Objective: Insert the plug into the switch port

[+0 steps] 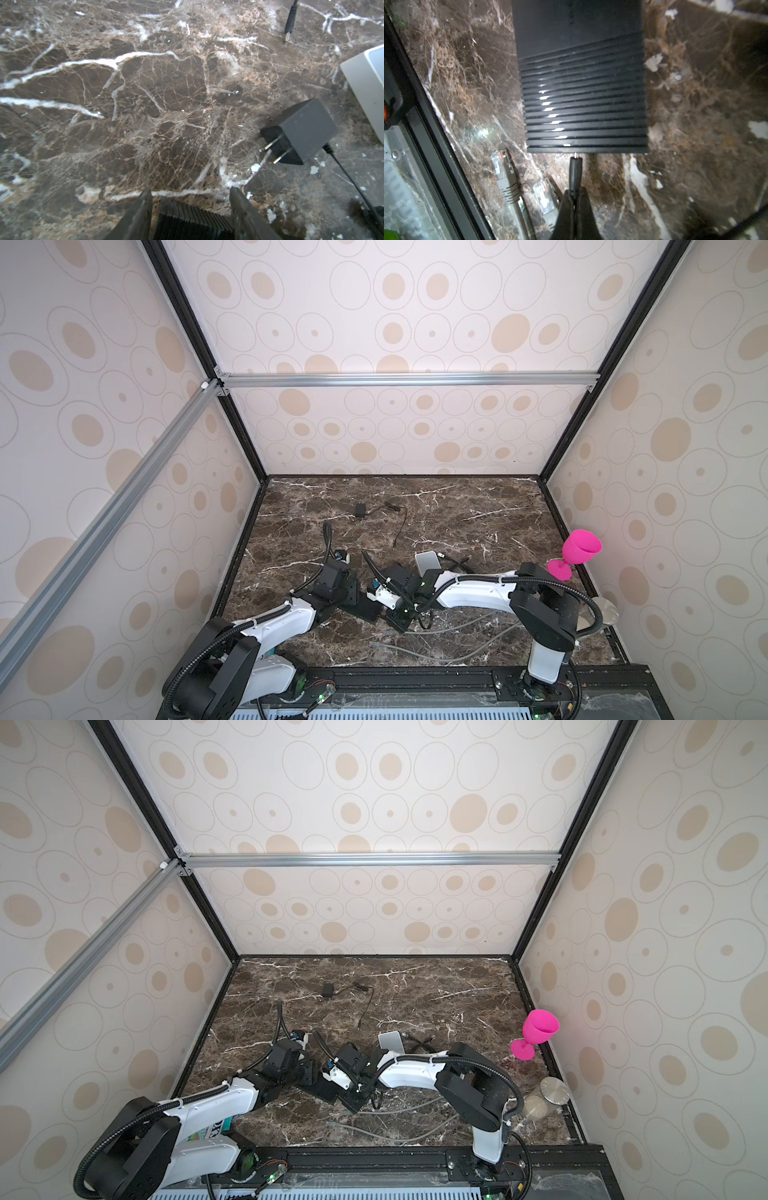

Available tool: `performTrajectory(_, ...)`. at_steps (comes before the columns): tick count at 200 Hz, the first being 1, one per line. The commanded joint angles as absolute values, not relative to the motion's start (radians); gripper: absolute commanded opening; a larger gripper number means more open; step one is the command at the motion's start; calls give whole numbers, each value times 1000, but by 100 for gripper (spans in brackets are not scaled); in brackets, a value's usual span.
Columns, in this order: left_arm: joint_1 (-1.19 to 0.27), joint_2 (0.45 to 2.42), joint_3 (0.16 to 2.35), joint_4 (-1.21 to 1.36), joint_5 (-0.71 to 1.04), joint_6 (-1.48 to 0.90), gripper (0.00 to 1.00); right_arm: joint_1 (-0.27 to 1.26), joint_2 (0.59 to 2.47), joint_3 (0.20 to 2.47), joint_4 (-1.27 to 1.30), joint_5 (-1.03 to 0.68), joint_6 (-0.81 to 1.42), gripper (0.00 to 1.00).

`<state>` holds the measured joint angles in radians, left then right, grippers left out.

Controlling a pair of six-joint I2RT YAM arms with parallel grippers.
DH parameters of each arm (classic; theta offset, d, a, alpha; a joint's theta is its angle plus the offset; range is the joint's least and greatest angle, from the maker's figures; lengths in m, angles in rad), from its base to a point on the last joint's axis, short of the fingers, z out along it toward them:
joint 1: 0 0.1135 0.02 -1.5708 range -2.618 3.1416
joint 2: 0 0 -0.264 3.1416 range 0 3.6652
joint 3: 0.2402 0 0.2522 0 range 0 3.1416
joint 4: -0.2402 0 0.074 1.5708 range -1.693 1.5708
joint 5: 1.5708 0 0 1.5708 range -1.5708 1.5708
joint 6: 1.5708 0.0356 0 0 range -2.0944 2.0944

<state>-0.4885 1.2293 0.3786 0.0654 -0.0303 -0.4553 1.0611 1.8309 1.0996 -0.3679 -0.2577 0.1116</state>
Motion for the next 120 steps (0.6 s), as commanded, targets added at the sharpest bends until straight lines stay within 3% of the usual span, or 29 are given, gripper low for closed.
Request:
performTrajectory(1, -482, 1241, 403, 42, -18, -454, 59, 1066, 1851, 1129, -356, -265, 99, 0)
performTrajectory(79, -487, 1216, 383, 43, 75, -481, 59, 1066, 1895, 1149, -341, -260, 78, 0)
performTrajectory(120, -505, 1190, 383, 17, 0, -476, 58, 1060, 1888, 1180, -375, -220, 49, 0)
